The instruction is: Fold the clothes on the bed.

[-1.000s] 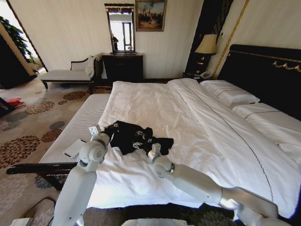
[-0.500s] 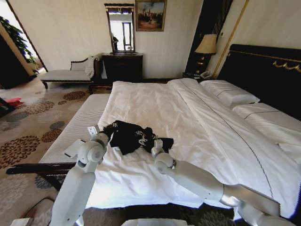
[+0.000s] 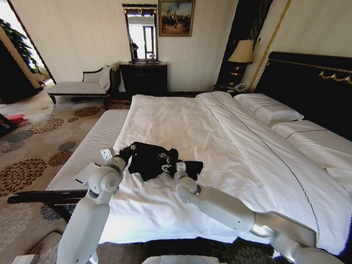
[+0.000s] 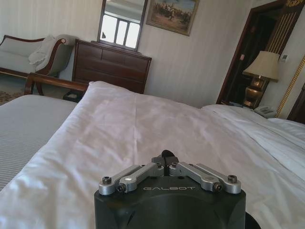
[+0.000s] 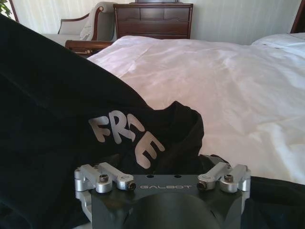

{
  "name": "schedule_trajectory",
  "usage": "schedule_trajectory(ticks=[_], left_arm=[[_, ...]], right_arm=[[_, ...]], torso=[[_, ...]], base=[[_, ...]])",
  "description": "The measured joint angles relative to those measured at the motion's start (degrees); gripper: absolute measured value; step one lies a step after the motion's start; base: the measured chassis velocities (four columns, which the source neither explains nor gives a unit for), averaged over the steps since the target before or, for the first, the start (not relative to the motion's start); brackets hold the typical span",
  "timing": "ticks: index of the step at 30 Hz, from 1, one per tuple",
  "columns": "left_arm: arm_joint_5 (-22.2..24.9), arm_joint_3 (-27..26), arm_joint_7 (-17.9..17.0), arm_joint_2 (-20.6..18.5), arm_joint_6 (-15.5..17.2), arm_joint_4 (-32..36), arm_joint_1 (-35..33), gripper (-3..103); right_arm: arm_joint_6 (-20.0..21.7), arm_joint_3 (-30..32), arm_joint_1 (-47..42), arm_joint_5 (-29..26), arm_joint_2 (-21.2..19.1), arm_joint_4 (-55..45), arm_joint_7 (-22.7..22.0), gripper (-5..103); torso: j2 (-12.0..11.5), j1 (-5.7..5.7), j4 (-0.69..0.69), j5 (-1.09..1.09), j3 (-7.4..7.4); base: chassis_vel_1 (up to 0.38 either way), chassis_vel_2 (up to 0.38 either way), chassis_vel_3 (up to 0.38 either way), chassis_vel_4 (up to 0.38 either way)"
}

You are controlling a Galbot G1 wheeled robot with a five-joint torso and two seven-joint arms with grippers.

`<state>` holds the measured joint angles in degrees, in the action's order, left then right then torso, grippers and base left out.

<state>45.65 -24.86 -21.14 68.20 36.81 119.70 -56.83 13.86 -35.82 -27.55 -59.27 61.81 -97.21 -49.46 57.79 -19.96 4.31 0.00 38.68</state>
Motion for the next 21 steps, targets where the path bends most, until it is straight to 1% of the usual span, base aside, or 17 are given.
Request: schedule_trajectory(ticks=[1,3,6,7,11,13,16,17,18,19,21], left_arm=[[0.0,-0.04,0.01,0.0,0.0,0.05,-0.01,0],[0.0,-0.05,0.01,0.01,0.0,0.06,-0.01,0],[0.0,-0.05,0.01,0.04,0.02,0.06,0.0,0],[0.0,-0.05,0.01,0.04,0.02,0.06,0.0,0],[-0.03,0.07,0.01,0.07,0.03,-0.06,0.14,0],[-0.03,0.08,0.01,0.07,0.03,-0.09,0.15,0],[-0.1,0.09,0.01,0.04,0.03,-0.26,0.23,0],[-0.1,0.09,0.01,0.04,0.03,-0.26,0.23,0],[-0.1,0.09,0.01,0.03,0.04,-0.28,0.26,0],[-0.1,0.1,0.01,0.03,0.03,-0.28,0.28,0],[-0.1,0.09,0.01,0.04,0.04,-0.29,0.33,0]], right_arm=[[0.23,0.0,0.0,-0.17,-0.22,0.02,-0.15,88],[0.3,0.0,-0.03,-0.25,-0.36,0.01,-0.18,88],[0.37,0.14,-0.27,-0.7,-0.79,-0.21,-0.39,72],[0.37,0.14,-0.27,-0.7,-0.79,-0.21,-0.39,72],[0.31,0.78,-0.37,-1.06,-0.93,-0.21,-0.6,50],[0.26,0.93,-0.41,-1.11,-1.01,-0.23,-0.6,50],[0.07,1.17,-0.57,-1.14,-1.51,-0.77,-0.5,34],[0.07,1.17,-0.57,-1.14,-1.51,-0.77,-0.5,34],[0.01,1.18,-0.68,-1.13,-1.65,-0.95,-0.43,28],[-0.03,1.18,-0.75,-1.13,-1.74,-1.04,-0.38,28],[-0.21,1.19,-1.05,-0.89,-2.07,-1.31,-0.03,18]], torso=[[0.0,0.0,0.0,0.0,0.0],[0.0,0.0,0.0,0.0,0.0],[0.0,0.0,0.01,0.0,0.0],[0.0,0.0,0.01,0.0,0.0],[0.0,0.0,0.0,0.0,0.0],[0.0,0.0,0.0,0.0,0.0],[0.0,0.0,0.01,0.0,0.0],[0.0,0.0,0.01,0.0,0.0],[0.0,0.0,0.01,0.0,0.0],[0.0,0.0,0.01,0.0,0.0],[0.0,0.0,0.0,0.0,0.0]], base=[[0.0,0.0,0.0,0.0],[0.0,0.0,0.0,0.0],[0.0,0.0,0.0,0.0],[0.0,0.0,0.0,0.0],[0.0,0.0,0.0,0.0],[0.0,0.0,0.0,0.0],[0.0,0.0,0.0,0.0],[0.0,0.0,0.0,0.0],[0.0,0.0,0.0,0.0],[0.0,0.0,0.0,0.0],[0.0,0.0,0.0,0.0]])
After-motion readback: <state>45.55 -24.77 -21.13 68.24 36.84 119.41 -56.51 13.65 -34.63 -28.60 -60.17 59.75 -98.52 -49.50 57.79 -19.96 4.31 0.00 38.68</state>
